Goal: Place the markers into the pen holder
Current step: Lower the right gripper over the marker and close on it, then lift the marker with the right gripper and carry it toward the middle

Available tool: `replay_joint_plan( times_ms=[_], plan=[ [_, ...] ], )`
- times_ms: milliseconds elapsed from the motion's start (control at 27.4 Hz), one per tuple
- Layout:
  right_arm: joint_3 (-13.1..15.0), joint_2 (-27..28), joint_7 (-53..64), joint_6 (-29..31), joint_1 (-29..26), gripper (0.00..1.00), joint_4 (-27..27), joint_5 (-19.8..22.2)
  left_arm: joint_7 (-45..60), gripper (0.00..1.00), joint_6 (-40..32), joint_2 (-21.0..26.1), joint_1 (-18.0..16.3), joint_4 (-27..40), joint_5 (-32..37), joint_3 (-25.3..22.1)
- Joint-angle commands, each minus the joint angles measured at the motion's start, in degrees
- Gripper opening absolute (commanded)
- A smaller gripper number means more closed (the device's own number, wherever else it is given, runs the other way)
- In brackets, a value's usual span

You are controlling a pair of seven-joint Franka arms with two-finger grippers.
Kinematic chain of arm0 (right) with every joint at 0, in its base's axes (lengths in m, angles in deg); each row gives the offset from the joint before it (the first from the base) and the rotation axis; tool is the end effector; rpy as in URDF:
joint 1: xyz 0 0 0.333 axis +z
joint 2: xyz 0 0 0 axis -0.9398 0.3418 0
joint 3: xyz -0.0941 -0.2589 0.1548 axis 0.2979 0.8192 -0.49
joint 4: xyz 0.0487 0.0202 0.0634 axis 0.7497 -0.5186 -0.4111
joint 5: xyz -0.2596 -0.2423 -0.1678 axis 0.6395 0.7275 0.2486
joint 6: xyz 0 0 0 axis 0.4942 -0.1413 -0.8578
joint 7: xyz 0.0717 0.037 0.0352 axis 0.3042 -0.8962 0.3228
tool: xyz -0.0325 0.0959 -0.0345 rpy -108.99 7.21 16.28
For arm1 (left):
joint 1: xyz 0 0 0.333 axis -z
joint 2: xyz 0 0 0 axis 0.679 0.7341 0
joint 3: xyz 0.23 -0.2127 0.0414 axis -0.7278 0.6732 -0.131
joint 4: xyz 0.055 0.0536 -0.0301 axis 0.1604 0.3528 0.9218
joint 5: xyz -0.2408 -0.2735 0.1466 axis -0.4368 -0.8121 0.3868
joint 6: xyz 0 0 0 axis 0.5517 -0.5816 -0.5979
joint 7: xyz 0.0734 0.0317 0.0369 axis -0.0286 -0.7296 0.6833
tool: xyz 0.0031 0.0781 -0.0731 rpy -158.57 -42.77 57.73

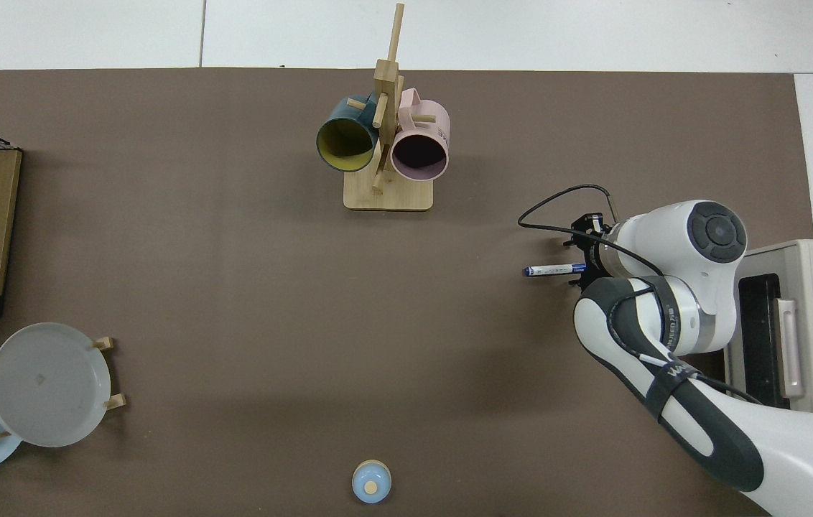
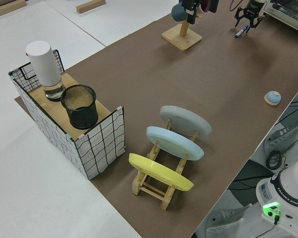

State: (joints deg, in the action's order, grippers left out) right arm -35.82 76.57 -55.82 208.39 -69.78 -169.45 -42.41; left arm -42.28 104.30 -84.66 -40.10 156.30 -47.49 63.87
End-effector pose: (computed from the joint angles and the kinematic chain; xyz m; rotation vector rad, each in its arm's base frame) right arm 0.5773 0.0788 0.2897 -2.2377 2.0430 0.0453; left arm 0.5119 0.0191 0.6825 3.1302 -0.1877 -0.1558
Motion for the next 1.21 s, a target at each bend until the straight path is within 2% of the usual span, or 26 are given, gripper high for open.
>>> replay_joint_plan(
  times_ms=[0,256,402,694,841,987,1170],
  plan=[
    [-0.6,0.8,1.4,0.3,-0.9,0.51,1.0,0.5,0.2,1.0,0.0,-1.9,-0.5,2.2,-0.2,0.4],
    [-0.5,0.8,2.2,0.2,-0.9,0.16,1.0,0.5,0.4,1.0,0.0,-1.9,-0.5,2.2,-0.2,0.4],
    [-0.5,0.8,2.3,0.2,-1.0,0.01,1.0,0.6,0.4,1.0,0.1,-2.0,-0.5,2.2,-0.2,0.4],
    [-0.5,0.4,3.1,-0.4,-1.0,0.0,1.1,0.6,0.5,1.0,0.3,-1.9,-0.2,2.1,-0.3,0.6],
    [-0.5,-1.4,3.2,-3.5,-0.9,0.0,1.7,0.6,0.4,1.0,0.3,-1.9,0.1,2.1,-0.3,1.4],
    [-0.6,-3.9,3.2,-9.0,-0.9,0.0,3.9,0.5,0.6,1.0,0.2,-1.8,0.3,1.8,-0.3,1.8],
    [-0.6,-8.4,3.0,-20.8,-0.4,0.0,9.1,0.4,0.6,1.0,-0.1,-1.9,0.3,1.9,-0.3,3.0]
  ],
)
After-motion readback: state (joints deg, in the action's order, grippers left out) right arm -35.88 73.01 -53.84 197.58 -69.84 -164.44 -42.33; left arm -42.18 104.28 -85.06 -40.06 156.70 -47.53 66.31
